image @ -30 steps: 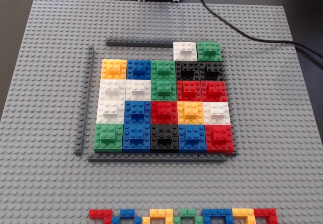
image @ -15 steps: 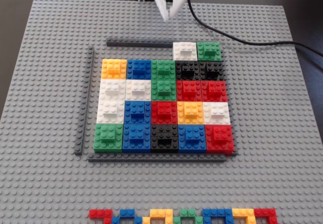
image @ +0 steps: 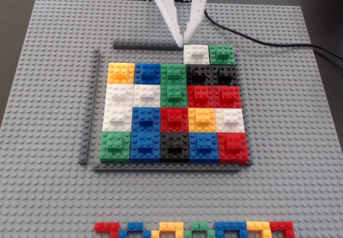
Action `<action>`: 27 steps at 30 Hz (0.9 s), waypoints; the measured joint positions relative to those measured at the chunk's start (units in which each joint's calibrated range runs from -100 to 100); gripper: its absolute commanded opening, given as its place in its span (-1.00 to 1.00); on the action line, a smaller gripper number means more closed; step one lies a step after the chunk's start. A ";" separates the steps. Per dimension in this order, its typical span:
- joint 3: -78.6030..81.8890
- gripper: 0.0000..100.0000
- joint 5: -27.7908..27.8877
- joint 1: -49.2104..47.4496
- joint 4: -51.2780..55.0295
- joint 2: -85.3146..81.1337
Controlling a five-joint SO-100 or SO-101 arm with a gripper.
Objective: Grab the cube and place it into the grid
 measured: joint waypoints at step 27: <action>0.00 -1.00 -0.68 1.09 13.33 0.00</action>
